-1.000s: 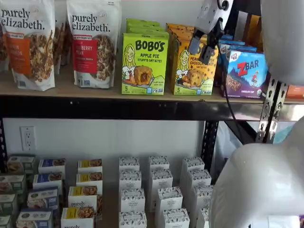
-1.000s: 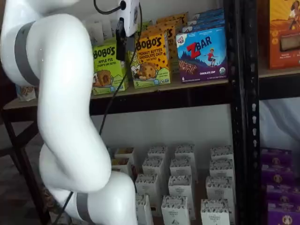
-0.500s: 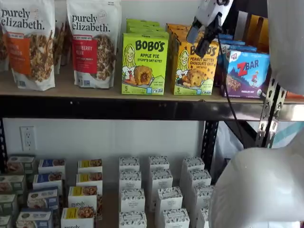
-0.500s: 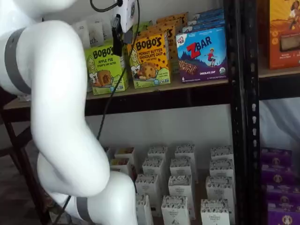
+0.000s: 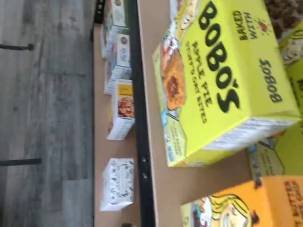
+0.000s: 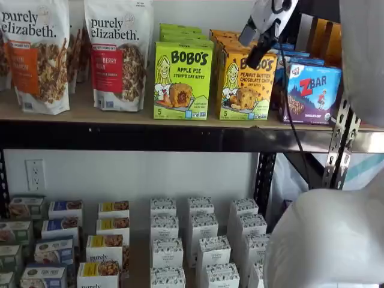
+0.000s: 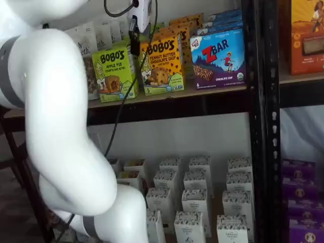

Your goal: Pick up the orange box on the top shelf, the fifth box from the left

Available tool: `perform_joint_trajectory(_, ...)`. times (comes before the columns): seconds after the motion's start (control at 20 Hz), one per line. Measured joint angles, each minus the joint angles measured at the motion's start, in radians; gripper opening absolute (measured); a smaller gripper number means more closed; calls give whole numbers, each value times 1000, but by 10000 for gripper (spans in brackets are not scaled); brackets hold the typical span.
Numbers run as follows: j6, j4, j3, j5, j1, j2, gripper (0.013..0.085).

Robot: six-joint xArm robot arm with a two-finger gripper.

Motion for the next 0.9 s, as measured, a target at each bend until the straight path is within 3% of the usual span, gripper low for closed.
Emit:
perform_joint_trajectory(0.3,-47,28,8,-41,-47,7,850)
perform_joint_trajectory(0.5,-60,42,4,-79,-57,20,850)
perform_joint_trajectory(0.7,-61,21,-20,-97,-48,52,850)
perform_joint_trajectory(0.9,-64,-23,-75,-45,-43,110,850)
